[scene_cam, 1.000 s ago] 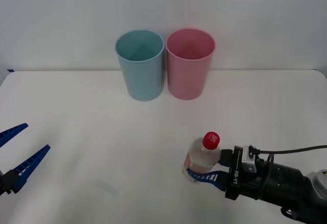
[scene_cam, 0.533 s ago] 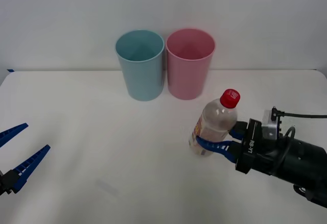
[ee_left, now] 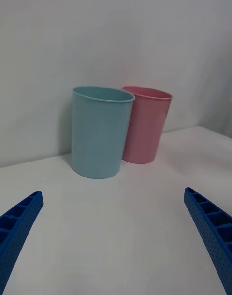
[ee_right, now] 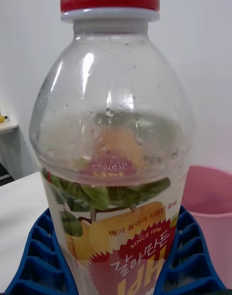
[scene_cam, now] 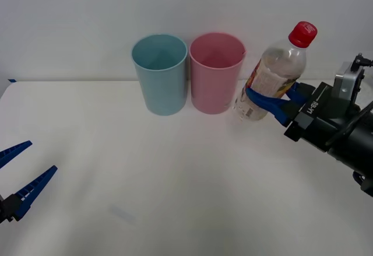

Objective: Grasp the object on the table and drop it into the matching bin: aluminum can to the light blue bin, PET bottle to the pink bin.

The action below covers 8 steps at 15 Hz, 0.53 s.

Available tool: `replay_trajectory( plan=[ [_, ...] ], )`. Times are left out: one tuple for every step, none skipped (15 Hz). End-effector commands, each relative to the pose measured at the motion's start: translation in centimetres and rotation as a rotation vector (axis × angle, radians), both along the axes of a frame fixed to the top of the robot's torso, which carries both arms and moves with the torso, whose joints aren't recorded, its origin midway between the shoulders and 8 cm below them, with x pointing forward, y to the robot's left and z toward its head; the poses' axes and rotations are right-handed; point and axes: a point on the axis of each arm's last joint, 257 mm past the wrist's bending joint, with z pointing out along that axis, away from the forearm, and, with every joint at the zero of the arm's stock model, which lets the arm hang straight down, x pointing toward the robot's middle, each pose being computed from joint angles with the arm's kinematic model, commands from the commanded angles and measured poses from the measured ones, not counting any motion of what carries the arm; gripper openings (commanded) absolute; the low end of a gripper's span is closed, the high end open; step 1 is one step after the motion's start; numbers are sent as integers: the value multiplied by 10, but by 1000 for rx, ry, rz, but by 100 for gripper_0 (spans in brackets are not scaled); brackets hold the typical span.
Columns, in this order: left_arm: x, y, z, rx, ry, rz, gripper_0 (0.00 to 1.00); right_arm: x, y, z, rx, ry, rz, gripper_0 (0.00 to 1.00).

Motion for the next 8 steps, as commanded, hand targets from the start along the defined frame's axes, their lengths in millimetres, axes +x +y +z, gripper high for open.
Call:
replay_trajectory(
  plan=[
    [0,0,0,0,0,0,100,20,-2,25,13,-30,-32,0],
    [0,0,0,0,0,0,100,27,-2,30,21,-30,-30,0],
    [0,0,0,0,0,0,100,38,-4,37,12,-47,-39,0],
    [0,0,0,0,0,0,100,46,-4,43,3,-60,-41,0],
    [0,0,0,0,0,0,100,53,-3,46,-5,-66,-38,0],
    [0,0,0,0,0,0,100,64,-1,50,-18,-70,-34,0],
    [0,0,0,0,0,0,100,71,1,53,-27,-72,-26,0],
    [0,0,0,0,0,0,100,80,2,54,-34,-69,-20,0]
  ],
)
